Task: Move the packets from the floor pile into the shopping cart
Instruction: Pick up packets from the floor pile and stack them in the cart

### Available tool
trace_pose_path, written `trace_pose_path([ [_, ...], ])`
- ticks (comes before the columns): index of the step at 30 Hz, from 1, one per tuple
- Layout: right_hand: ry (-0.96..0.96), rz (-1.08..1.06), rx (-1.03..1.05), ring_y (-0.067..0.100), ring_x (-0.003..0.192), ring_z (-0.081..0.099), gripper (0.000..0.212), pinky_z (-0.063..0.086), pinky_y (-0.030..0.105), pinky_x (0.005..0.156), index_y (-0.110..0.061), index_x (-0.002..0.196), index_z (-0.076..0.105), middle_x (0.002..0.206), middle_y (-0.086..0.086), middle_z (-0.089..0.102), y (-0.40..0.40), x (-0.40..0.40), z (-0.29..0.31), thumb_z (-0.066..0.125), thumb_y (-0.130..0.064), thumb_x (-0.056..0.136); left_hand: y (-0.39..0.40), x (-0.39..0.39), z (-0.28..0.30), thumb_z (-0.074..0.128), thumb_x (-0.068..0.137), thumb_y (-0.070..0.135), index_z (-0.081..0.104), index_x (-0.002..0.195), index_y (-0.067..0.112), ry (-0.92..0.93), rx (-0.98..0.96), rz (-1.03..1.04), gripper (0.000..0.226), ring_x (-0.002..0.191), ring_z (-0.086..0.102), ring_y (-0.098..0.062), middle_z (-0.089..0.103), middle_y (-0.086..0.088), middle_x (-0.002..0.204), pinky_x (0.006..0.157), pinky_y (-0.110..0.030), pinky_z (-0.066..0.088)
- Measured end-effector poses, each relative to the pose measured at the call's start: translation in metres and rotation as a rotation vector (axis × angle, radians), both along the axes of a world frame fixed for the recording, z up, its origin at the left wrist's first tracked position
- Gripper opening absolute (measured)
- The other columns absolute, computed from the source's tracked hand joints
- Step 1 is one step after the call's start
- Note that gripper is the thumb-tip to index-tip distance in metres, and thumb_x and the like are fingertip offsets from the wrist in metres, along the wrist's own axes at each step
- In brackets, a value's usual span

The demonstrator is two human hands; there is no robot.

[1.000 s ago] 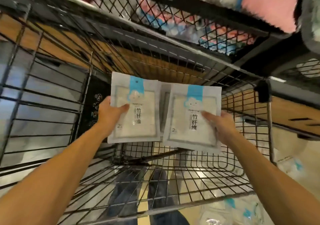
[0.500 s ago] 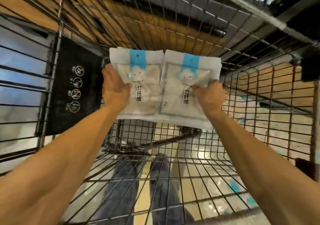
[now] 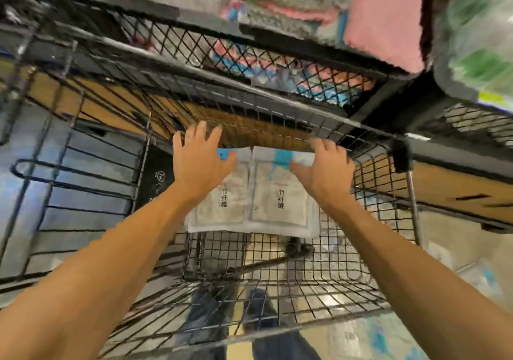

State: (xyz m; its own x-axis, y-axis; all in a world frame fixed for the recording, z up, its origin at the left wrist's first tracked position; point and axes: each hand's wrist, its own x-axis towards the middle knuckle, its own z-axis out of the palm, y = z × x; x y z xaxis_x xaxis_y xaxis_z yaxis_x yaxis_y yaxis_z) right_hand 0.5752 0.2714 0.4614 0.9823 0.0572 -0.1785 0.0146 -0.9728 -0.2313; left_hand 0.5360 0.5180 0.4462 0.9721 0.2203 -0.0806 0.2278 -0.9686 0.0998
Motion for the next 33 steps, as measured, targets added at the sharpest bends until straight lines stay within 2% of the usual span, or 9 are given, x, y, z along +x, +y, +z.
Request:
trace_pose_path([
  [6, -0.167, 0.056, 0.013, 0.032, 0.136, 0.047, 0.072, 0.032, 0.062, 0.115, -0.024, 0.147, 0.051, 0.144, 0.004, 0.056, 0.002, 0.004, 0.128, 0.066, -0.063, 0.088, -0.005, 0.014, 0.133, 0.045, 0.093, 0.068, 0.048, 0.150, 0.025, -0.139, 0.069, -0.024, 0.071, 0.148, 0.033, -0.030, 0.040, -0.012, 0.159, 0.120, -0.053, 0.025],
  [10, -0.231, 0.088, -0.021, 0.028, 0.140, 0.042, 0.075, 0.028, 0.062, 0.117, -0.030, 0.152, 0.044, 0.150, 0.001, 0.051, 0.000, 0.005, 0.219, 0.056, -0.072, 0.091, -0.008, 0.010, 0.232, 0.036, 0.096, 0.070, 0.039, 0.154, 0.028, -0.166, 0.074, -0.017, 0.072, 0.152, 0.025, -0.028, 0.032, -0.009, 0.164, 0.124, -0.051, 0.016],
  [16, -0.307, 0.073, 0.011, 0.030, 0.147, 0.035, 0.075, 0.029, 0.063, 0.118, -0.031, 0.154, 0.041, 0.161, 0.002, 0.042, -0.005, -0.003, 0.330, 0.055, -0.070, 0.092, -0.004, -0.004, 0.338, 0.047, 0.094, 0.063, 0.061, 0.138, 0.023, -0.385, 0.128, -0.029, 0.061, 0.141, 0.042, -0.034, 0.050, -0.013, 0.150, 0.114, -0.057, 0.032],
  [18, -0.333, 0.062, -0.003, 0.031, 0.148, 0.035, 0.075, 0.027, 0.064, 0.118, -0.031, 0.154, 0.041, 0.161, 0.003, 0.041, -0.007, -0.009, 0.358, 0.053, -0.072, 0.092, -0.002, -0.005, 0.364, 0.046, 0.095, 0.063, 0.060, 0.138, 0.024, -0.375, 0.120, -0.038, 0.060, 0.143, 0.039, -0.032, 0.048, -0.010, 0.152, 0.117, -0.056, 0.028],
  [19, -0.341, 0.048, -0.010, 0.030, 0.148, 0.035, 0.075, 0.026, 0.064, 0.118, -0.031, 0.154, 0.040, 0.161, 0.003, 0.041, -0.009, -0.013, 0.370, 0.052, -0.072, 0.092, -0.002, -0.005, 0.376, 0.044, 0.095, 0.065, 0.058, 0.140, 0.025, -0.362, 0.112, -0.054, 0.062, 0.144, 0.037, -0.031, 0.046, -0.009, 0.154, 0.118, -0.055, 0.025],
  [23, -0.412, -0.047, -0.035, 0.030, 0.142, 0.043, 0.070, 0.028, 0.063, 0.117, -0.029, 0.148, 0.048, 0.150, 0.003, 0.052, -0.019, -0.041, 0.408, 0.054, -0.070, 0.091, -0.005, -0.003, 0.414, 0.035, 0.095, 0.070, 0.049, 0.147, 0.029, -0.374, 0.145, -0.161, 0.068, 0.142, 0.040, -0.029, 0.045, -0.005, 0.155, 0.115, -0.052, 0.031],
  [26, -0.430, -0.155, -0.069, 0.031, 0.142, 0.042, 0.068, 0.027, 0.064, 0.116, -0.030, 0.147, 0.048, 0.149, 0.003, 0.054, -0.035, -0.073, 0.423, 0.052, -0.069, 0.091, -0.019, -0.005, 0.433, 0.036, 0.096, 0.069, 0.047, 0.148, 0.029, -0.384, 0.139, -0.274, 0.066, 0.144, 0.037, -0.030, 0.044, -0.006, 0.156, 0.118, -0.051, 0.025],
  [31, -0.376, -0.376, -0.165, 0.033, 0.141, 0.043, 0.080, 0.031, 0.063, 0.114, -0.031, 0.151, 0.044, 0.152, 0.005, 0.051, -0.071, -0.149, 0.425, 0.029, -0.080, 0.089, -0.063, -0.025, 0.433, 0.037, 0.096, 0.065, 0.045, 0.149, 0.027, -0.370, 0.102, -0.496, 0.066, 0.148, 0.028, -0.028, 0.036, -0.006, 0.160, 0.120, -0.049, 0.014],
  [33, -0.357, -0.467, -0.164, 0.034, 0.141, 0.042, 0.072, 0.026, 0.069, 0.116, -0.029, 0.150, 0.045, 0.151, 0.005, 0.051, -0.090, -0.187, 0.419, 0.037, -0.073, 0.095, -0.092, -0.043, 0.427, 0.037, 0.097, 0.065, 0.047, 0.148, 0.026, -0.347, 0.069, -0.604, 0.065, 0.147, 0.030, -0.029, 0.037, -0.008, 0.159, 0.119, -0.051, 0.017],
])
